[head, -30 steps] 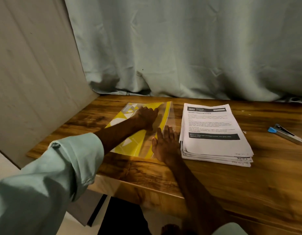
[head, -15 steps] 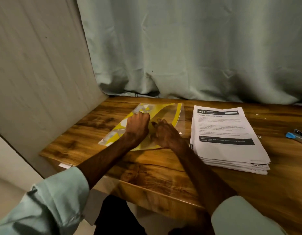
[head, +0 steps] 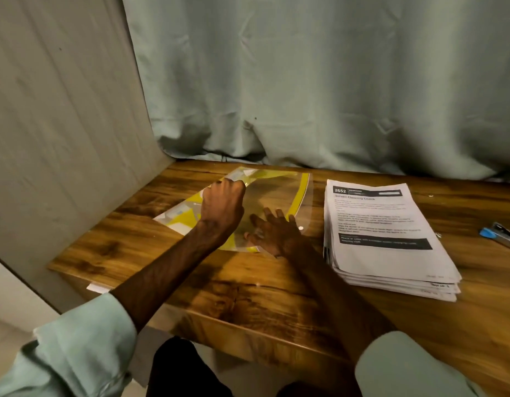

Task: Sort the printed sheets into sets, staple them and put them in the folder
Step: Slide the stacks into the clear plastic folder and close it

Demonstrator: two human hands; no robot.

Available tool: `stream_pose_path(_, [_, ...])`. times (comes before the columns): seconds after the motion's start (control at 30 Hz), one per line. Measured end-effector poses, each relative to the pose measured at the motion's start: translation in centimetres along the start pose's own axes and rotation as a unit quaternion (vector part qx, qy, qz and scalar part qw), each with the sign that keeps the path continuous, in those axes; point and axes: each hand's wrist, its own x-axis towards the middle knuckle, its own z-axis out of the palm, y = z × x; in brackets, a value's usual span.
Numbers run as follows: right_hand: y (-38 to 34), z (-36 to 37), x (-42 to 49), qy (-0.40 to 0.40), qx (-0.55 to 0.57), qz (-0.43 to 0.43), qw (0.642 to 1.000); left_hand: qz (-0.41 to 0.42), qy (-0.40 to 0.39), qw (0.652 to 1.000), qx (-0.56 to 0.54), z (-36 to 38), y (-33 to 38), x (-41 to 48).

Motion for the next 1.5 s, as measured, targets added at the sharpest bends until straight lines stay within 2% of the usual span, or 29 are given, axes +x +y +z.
stream_pose_path(0.1, [0.0, -0.9, 0.0, -0.013, 0.030, 0.000, 0.999, -0.002, -0.008, 1.000, -0.018, 0.4, -0.1, -0.1])
stream_pose_path(0.17, [0.7, -1.3, -0.2, 0.014, 0.082, -0.011, 0.996, -0.008, -0.007, 1.000, -0.027, 0.7, -0.3, 0.0])
stream_pose_path(0.27, [2.2, -2.1, -1.2, 0.131, 0.200, 0.021, 0.971, -0.010, -0.001, 0.999, -0.034, 1.1, -0.4, 0.0])
stream_pose_path(0.33, [3.8, -3.3, -2.0, 0.208, 0.235, 0.062, 0.948, -0.009, -0.005, 0.999, -0.037, 1.6, -0.5, -0.1])
stream_pose_path(0.43, [7.1, -5.1, -4.4, 0.325, 0.241, 0.141, 0.904, -0.010, -0.006, 0.999, -0.041, 2.1, -0.4, 0.0])
stream_pose_path(0.5, [10.1, -5.9, -6.5, 0.390, 0.197, 0.217, 0.873, -0.009, -0.007, 0.999, -0.035, 2.2, 0.0, 0.0])
stream_pose_path(0.57, [13.4, -6.4, -8.5, 0.364, 0.135, 0.321, 0.864, -0.005, -0.010, 0.999, -0.032, 2.2, 0.5, 0.1])
stream_pose_path(0.63, [16.8, -6.6, -10.1, 0.288, 0.096, 0.398, 0.866, 0.000, -0.014, 0.999, -0.035, 2.3, 1.0, 0.2])
stream_pose_path(0.73, [20.2, -6.1, -11.8, 0.205, 0.140, 0.430, 0.868, -0.003, -0.021, 0.999, -0.049, 2.5, 1.6, 0.4])
stream_pose_path(0.8, [21.3, -5.6, -12.5, 0.184, 0.160, 0.426, 0.871, 0.003, -0.018, 0.998, -0.060, 2.6, 1.8, 0.4])
stream_pose_path(0.97, [21.2, -6.3, -14.2, 0.194, 0.211, 0.420, 0.861, 0.006, -0.013, 0.997, -0.078, 2.9, 1.8, 0.5])
stream_pose_path(1.13, [21.8, -6.4, -14.0, 0.218, 0.264, 0.458, 0.820, 0.001, -0.018, 0.996, -0.085, 3.1, 1.7, 0.6])
stream_pose_path(1.5, [21.0, -7.3, -13.1, 0.290, 0.243, 0.457, 0.805, 0.003, -0.025, 0.995, -0.100, 3.6, 1.1, 0.6])
